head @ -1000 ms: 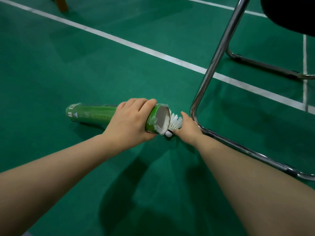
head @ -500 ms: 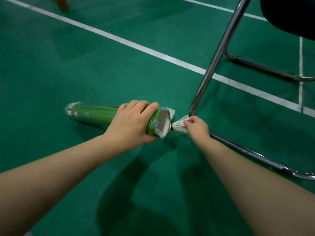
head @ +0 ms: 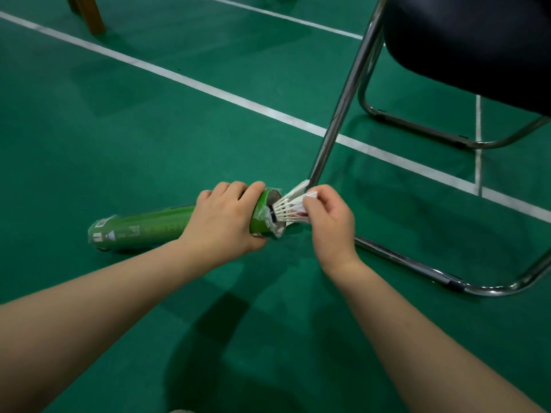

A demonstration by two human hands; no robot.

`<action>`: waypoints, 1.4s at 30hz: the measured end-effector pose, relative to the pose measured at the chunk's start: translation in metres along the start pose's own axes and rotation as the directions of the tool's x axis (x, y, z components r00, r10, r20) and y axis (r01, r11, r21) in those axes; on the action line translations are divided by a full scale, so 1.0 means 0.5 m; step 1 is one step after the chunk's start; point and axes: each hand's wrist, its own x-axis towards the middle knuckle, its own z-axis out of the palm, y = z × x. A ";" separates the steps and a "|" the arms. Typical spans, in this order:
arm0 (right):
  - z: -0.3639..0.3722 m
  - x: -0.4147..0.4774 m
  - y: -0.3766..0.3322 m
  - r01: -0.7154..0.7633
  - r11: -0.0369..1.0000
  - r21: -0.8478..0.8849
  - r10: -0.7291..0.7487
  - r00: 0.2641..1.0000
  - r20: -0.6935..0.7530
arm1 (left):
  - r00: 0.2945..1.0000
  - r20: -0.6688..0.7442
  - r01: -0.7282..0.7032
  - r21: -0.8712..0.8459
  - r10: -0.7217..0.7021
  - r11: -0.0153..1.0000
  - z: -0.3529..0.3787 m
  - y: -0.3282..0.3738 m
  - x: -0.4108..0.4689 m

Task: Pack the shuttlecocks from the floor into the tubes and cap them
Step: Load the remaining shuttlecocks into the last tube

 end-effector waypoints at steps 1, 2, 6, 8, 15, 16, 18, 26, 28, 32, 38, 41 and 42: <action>0.004 -0.005 -0.001 -0.014 1.000 0.012 0.013 0.999 0.048 | 1.000 0.002 0.004 0.000 -0.004 1.000 -0.002 0.005 -0.002; 0.006 -0.011 -0.004 -0.036 0.999 0.011 0.034 0.993 0.113 | 1.000 0.003 0.007 0.002 -0.007 1.000 -0.005 0.009 -0.003; -0.005 -0.019 -0.016 -0.113 0.993 -0.044 0.121 0.912 0.391 | 1.000 0.011 0.012 0.002 -0.012 1.000 -0.007 0.015 -0.008; -0.021 -0.012 -0.030 -0.185 0.983 -0.013 0.164 0.838 0.521 | 1.000 0.004 0.005 0.002 -0.005 1.000 -0.006 0.019 -0.009; 0.006 -0.002 -0.043 -0.176 0.919 -0.353 0.383 0.611 0.693 | 0.994 -0.035 -0.106 -0.001 0.106 0.994 0.000 0.036 -0.015; 0.006 0.002 -0.042 -0.197 0.903 -0.382 0.423 0.564 0.709 | 0.992 -0.037 -0.120 -0.003 0.119 0.993 0.003 0.036 -0.017; 0.006 0.004 -0.039 -0.284 0.878 -0.384 0.476 0.452 0.754 | 0.990 -0.020 -0.138 0.000 0.138 0.990 0.014 0.037 -0.023; 0.016 0.015 -0.020 -0.360 0.930 0.077 0.267 0.802 0.534 | 0.998 -0.017 -0.062 0.041 0.063 0.997 0.030 0.007 0.002; -0.002 0.032 -0.005 -0.381 0.906 0.183 0.300 0.885 0.357 | 0.998 -0.031 -0.059 0.052 0.061 0.997 0.035 0.000 0.005; -0.026 0.045 0.088 -0.473 0.881 -0.020 0.472 0.881 -0.035 | 0.997 -0.037 -0.069 0.056 0.071 0.996 0.047 -0.013 0.005; -0.009 -0.019 0.186 -0.669 0.542 -0.509 0.740 0.667 -0.088 | 0.995 -0.058 -0.079 0.060 0.082 0.995 0.054 -0.013 0.007; 0.011 -0.029 0.223 -0.746 0.512 -0.426 0.786 0.607 -0.117 | 0.994 -0.059 -0.085 0.064 0.089 0.994 0.058 -0.012 0.004; 0.017 -0.030 0.231 -0.763 0.515 -0.390 0.789 0.600 -0.131 | 0.994 -0.061 -0.087 0.065 0.091 0.994 0.059 -0.013 0.003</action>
